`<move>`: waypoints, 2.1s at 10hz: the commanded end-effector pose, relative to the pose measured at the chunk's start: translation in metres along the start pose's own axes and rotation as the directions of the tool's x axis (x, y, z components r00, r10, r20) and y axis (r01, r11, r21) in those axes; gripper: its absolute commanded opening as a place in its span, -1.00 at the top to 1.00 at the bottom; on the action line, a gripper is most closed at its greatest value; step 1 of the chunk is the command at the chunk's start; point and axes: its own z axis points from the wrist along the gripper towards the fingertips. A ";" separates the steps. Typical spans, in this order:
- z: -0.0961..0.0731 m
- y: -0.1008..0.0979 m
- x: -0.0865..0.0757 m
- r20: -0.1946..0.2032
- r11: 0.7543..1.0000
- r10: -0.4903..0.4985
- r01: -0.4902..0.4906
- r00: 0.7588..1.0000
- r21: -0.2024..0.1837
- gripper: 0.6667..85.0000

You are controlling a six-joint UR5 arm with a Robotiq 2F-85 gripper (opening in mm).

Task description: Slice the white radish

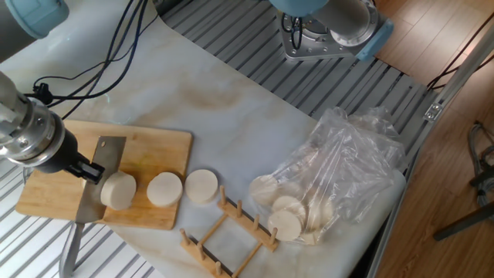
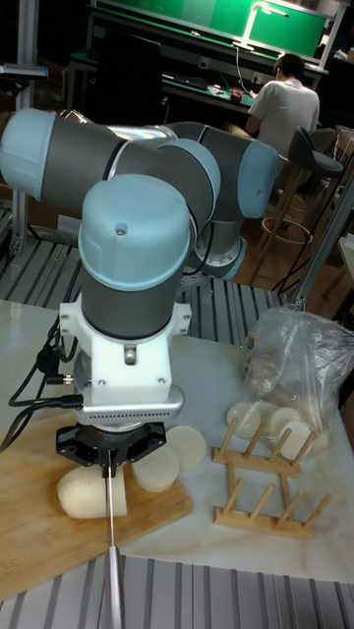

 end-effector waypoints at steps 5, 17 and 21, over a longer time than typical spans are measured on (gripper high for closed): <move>0.018 0.002 0.003 0.085 0.998 -0.056 0.056 0.995 0.009 0.98; -0.014 0.013 -0.023 0.247 0.981 -0.189 0.192 0.950 0.011 0.98; 0.004 0.018 0.007 0.176 0.963 -0.264 0.270 0.948 -0.007 0.98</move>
